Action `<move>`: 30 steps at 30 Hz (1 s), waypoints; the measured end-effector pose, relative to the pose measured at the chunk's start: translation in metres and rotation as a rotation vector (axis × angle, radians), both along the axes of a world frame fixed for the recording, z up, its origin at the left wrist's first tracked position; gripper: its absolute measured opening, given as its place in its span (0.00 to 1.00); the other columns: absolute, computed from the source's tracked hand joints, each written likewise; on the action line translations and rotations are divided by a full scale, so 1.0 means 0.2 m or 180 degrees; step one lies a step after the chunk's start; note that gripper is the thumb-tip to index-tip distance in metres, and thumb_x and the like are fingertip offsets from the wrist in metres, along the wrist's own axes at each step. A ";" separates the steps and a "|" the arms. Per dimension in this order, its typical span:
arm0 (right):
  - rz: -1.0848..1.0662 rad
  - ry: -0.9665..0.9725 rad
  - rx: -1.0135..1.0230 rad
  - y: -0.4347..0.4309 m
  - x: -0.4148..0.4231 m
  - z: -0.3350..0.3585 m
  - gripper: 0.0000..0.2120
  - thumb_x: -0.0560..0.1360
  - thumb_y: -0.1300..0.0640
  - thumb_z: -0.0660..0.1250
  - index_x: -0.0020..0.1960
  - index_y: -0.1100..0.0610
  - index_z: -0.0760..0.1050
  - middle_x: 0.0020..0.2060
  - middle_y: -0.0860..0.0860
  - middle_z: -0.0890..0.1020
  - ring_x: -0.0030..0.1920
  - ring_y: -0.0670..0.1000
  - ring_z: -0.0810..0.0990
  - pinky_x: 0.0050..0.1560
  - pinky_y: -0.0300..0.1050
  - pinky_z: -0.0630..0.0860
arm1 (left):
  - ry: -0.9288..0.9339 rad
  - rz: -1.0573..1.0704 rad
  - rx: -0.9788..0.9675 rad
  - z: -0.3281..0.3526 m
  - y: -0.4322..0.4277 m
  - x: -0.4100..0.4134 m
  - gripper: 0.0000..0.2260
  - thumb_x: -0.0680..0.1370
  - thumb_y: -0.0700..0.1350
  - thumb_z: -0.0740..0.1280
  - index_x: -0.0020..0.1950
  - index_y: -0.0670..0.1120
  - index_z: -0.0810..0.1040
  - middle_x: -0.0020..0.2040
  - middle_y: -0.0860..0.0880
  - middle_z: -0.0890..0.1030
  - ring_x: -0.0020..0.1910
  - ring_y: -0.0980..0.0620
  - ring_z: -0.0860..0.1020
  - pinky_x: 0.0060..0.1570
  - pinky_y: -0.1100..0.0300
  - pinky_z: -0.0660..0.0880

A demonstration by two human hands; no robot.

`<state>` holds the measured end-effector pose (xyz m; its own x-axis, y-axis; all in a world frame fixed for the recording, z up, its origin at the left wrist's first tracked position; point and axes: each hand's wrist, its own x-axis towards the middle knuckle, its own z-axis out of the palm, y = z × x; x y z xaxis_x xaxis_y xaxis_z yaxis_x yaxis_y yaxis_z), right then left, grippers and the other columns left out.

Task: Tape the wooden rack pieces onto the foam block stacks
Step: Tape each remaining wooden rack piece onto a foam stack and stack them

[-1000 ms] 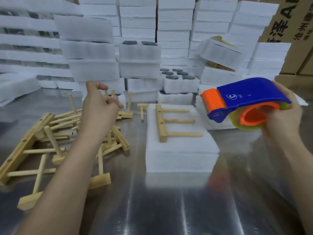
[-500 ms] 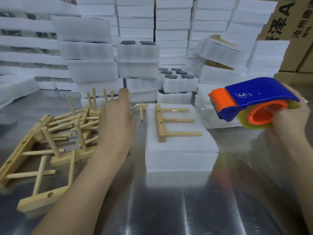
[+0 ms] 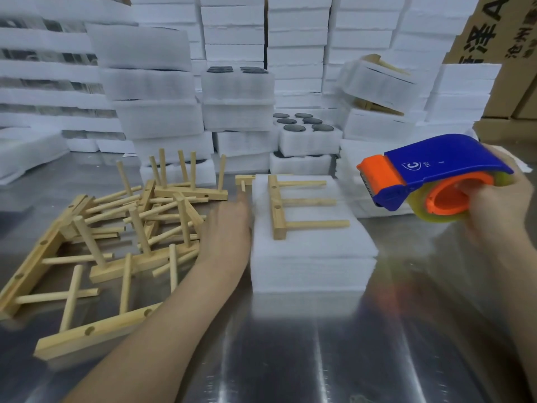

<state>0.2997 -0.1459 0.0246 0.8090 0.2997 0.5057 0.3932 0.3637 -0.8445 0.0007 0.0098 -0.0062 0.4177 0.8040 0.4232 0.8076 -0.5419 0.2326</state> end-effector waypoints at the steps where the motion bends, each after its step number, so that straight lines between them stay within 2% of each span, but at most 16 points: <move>1: 0.0004 0.0007 0.0005 0.00 0.00 0.00 0.25 0.64 0.67 0.67 0.57 0.47 0.79 0.50 0.47 0.84 0.53 0.49 0.83 0.51 0.41 0.80 | 0.0020 -0.0025 -0.0056 0.00 0.00 0.00 0.12 0.78 0.34 0.59 0.60 0.41 0.70 0.42 0.44 0.77 0.41 0.43 0.76 0.37 0.50 0.74; 3: -0.0009 0.0038 0.0022 0.00 0.00 0.00 0.24 0.64 0.67 0.68 0.55 0.45 0.79 0.49 0.46 0.84 0.53 0.48 0.83 0.49 0.40 0.80 | 0.0088 -0.0057 -0.0073 -0.01 0.01 0.00 0.15 0.78 0.36 0.60 0.65 0.42 0.67 0.43 0.44 0.78 0.42 0.42 0.78 0.37 0.49 0.75; 5: -0.0030 0.0072 0.0019 0.01 0.01 0.00 0.25 0.63 0.67 0.67 0.55 0.45 0.79 0.49 0.46 0.84 0.52 0.47 0.83 0.49 0.39 0.80 | 0.0393 -0.0004 -0.0010 -0.03 0.02 0.00 0.27 0.78 0.40 0.62 0.75 0.45 0.55 0.45 0.46 0.77 0.44 0.43 0.78 0.33 0.53 0.70; 6: -0.0034 0.0079 0.0013 0.01 0.01 -0.01 0.26 0.63 0.67 0.67 0.56 0.46 0.79 0.50 0.47 0.84 0.52 0.47 0.83 0.49 0.39 0.80 | 0.0600 -0.0032 -0.0062 -0.03 0.02 0.00 0.33 0.79 0.42 0.63 0.78 0.46 0.48 0.53 0.45 0.76 0.50 0.44 0.77 0.34 0.54 0.69; 8: -0.0042 0.0075 0.0002 0.01 0.01 -0.01 0.28 0.62 0.68 0.66 0.59 0.49 0.78 0.51 0.48 0.83 0.52 0.47 0.83 0.50 0.39 0.80 | 0.0819 -0.0159 -0.0312 -0.05 0.00 0.00 0.37 0.79 0.47 0.63 0.79 0.47 0.41 0.74 0.46 0.63 0.66 0.45 0.70 0.44 0.52 0.71; 9: -0.0055 0.0069 -0.0009 0.01 0.02 -0.01 0.28 0.62 0.68 0.65 0.60 0.50 0.78 0.51 0.48 0.83 0.52 0.47 0.83 0.50 0.39 0.80 | 0.0790 -0.0259 -0.0473 -0.06 -0.01 -0.01 0.35 0.80 0.49 0.62 0.79 0.48 0.43 0.77 0.48 0.60 0.70 0.46 0.67 0.49 0.52 0.72; 11: -0.0071 0.0082 -0.0005 0.01 0.02 -0.01 0.28 0.63 0.68 0.66 0.59 0.50 0.78 0.52 0.49 0.83 0.52 0.47 0.83 0.50 0.39 0.80 | 0.0401 -0.0467 -0.0667 -0.04 -0.01 -0.03 0.25 0.81 0.47 0.61 0.77 0.49 0.57 0.71 0.49 0.70 0.66 0.47 0.71 0.54 0.51 0.73; 13: -0.0045 0.0100 -0.0016 0.01 0.02 -0.02 0.27 0.64 0.69 0.66 0.58 0.49 0.78 0.52 0.49 0.83 0.52 0.47 0.83 0.49 0.39 0.80 | -0.0109 -0.0378 -0.0437 0.03 -0.02 -0.04 0.14 0.79 0.40 0.61 0.63 0.50 0.74 0.56 0.49 0.79 0.55 0.46 0.77 0.48 0.50 0.76; 15: -0.0018 0.0103 -0.0048 0.02 0.03 -0.02 0.26 0.65 0.71 0.65 0.56 0.47 0.79 0.51 0.49 0.83 0.52 0.48 0.83 0.49 0.39 0.80 | -0.0646 -0.0294 0.0223 0.11 -0.03 -0.02 0.16 0.74 0.31 0.60 0.53 0.46 0.79 0.50 0.46 0.80 0.52 0.42 0.77 0.41 0.51 0.75; 16: -0.0013 0.0117 -0.0066 0.02 0.03 -0.02 0.25 0.65 0.71 0.65 0.54 0.46 0.79 0.50 0.48 0.83 0.52 0.48 0.83 0.48 0.39 0.80 | -0.0944 -0.0390 0.0358 0.16 -0.05 0.01 0.18 0.72 0.29 0.59 0.54 0.45 0.80 0.52 0.45 0.81 0.55 0.41 0.76 0.44 0.52 0.74; 18: -0.0001 0.0092 -0.0114 0.02 0.04 -0.04 0.25 0.66 0.72 0.65 0.52 0.45 0.79 0.49 0.47 0.83 0.52 0.47 0.82 0.49 0.39 0.79 | -0.1193 -0.0713 -0.0053 0.25 -0.09 0.12 0.21 0.74 0.32 0.59 0.63 0.44 0.78 0.61 0.44 0.78 0.63 0.42 0.73 0.56 0.52 0.73; 21: 0.0013 -0.0026 -0.0203 0.02 0.05 -0.05 0.28 0.66 0.75 0.63 0.52 0.44 0.78 0.49 0.47 0.82 0.52 0.46 0.82 0.51 0.40 0.79 | -0.0317 -0.0968 -0.0858 0.30 -0.10 0.34 0.18 0.81 0.43 0.55 0.70 0.43 0.69 0.69 0.43 0.71 0.68 0.44 0.69 0.65 0.51 0.67; 23: 0.0049 -0.0068 -0.0301 0.00 0.06 -0.07 0.28 0.66 0.74 0.63 0.52 0.43 0.78 0.50 0.46 0.82 0.51 0.45 0.82 0.49 0.38 0.78 | 0.0578 -0.0901 -0.0764 0.27 -0.09 0.43 0.20 0.83 0.50 0.49 0.73 0.45 0.64 0.74 0.45 0.66 0.73 0.45 0.62 0.71 0.50 0.58; 25: 0.0079 -0.0085 -0.0439 -0.01 0.07 -0.07 0.27 0.65 0.71 0.64 0.54 0.44 0.78 0.49 0.45 0.82 0.48 0.40 0.82 0.43 0.32 0.77 | 0.1142 -0.0752 -0.0570 0.22 -0.07 0.46 0.23 0.83 0.53 0.44 0.77 0.47 0.58 0.77 0.45 0.59 0.76 0.44 0.55 0.74 0.47 0.50; 27: 0.0005 -0.0106 -0.0704 0.01 0.09 -0.06 0.29 0.66 0.72 0.64 0.59 0.44 0.76 0.48 0.43 0.82 0.43 0.35 0.81 0.39 0.28 0.76 | 0.1235 -0.0695 -0.0606 0.19 -0.05 0.46 0.25 0.83 0.55 0.41 0.79 0.48 0.51 0.79 0.47 0.52 0.78 0.45 0.50 0.75 0.47 0.45; 30: -0.0007 -0.0336 -0.0981 -0.06 0.13 -0.08 0.32 0.69 0.73 0.65 0.65 0.44 0.72 0.44 0.37 0.80 0.41 0.34 0.80 0.38 0.28 0.75 | 0.1292 -0.0748 -0.0696 0.20 -0.04 0.45 0.26 0.82 0.57 0.39 0.79 0.50 0.47 0.80 0.49 0.48 0.78 0.47 0.48 0.75 0.47 0.43</move>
<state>0.3259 -0.1581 0.0080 0.7578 0.4499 0.4726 0.4850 0.0963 -0.8692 0.0912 0.0015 0.0333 0.6933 0.7203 0.0220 0.7186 -0.6933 0.0540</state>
